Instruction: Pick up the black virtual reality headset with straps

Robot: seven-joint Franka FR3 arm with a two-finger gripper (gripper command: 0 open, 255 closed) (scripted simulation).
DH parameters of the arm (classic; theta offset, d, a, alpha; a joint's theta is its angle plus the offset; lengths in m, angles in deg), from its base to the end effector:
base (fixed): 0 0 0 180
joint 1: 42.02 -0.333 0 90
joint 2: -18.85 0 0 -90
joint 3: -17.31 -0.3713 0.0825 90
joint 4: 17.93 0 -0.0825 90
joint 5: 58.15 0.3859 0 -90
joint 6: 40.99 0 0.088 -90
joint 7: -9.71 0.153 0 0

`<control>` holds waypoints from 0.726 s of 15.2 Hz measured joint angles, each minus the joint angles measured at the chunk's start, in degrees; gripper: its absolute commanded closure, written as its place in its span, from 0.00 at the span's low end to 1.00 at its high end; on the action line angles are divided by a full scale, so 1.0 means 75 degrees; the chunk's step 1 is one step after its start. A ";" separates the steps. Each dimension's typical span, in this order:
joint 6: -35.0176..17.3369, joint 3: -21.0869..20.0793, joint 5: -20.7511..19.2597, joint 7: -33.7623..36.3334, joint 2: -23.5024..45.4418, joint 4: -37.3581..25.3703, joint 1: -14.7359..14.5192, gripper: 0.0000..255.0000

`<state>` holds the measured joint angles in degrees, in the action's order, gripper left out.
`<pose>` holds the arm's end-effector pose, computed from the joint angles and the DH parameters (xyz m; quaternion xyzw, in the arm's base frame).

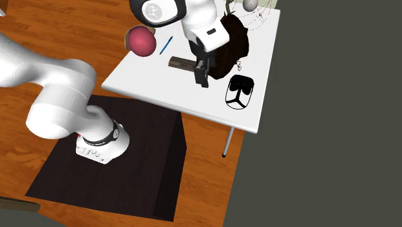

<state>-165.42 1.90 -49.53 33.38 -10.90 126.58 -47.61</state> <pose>0.3566 0.1540 0.4656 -0.9943 0.0727 -0.0735 0.0279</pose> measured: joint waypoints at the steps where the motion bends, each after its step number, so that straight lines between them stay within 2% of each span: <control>1: -0.0239 -0.0121 -0.0031 0.0108 0.0241 -0.0060 0.0009 0.00; 6: -0.1619 -0.0832 -0.0349 0.0853 0.1483 -0.0176 0.0062 0.00; 9: -0.2265 -0.1241 -0.0853 0.1451 0.2327 -0.0486 0.0200 0.00; 11: -0.2698 -0.1508 -0.1396 0.1999 0.2997 -0.0755 0.0309 0.00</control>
<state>-185.65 -9.41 -60.00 48.37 11.58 120.92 -45.29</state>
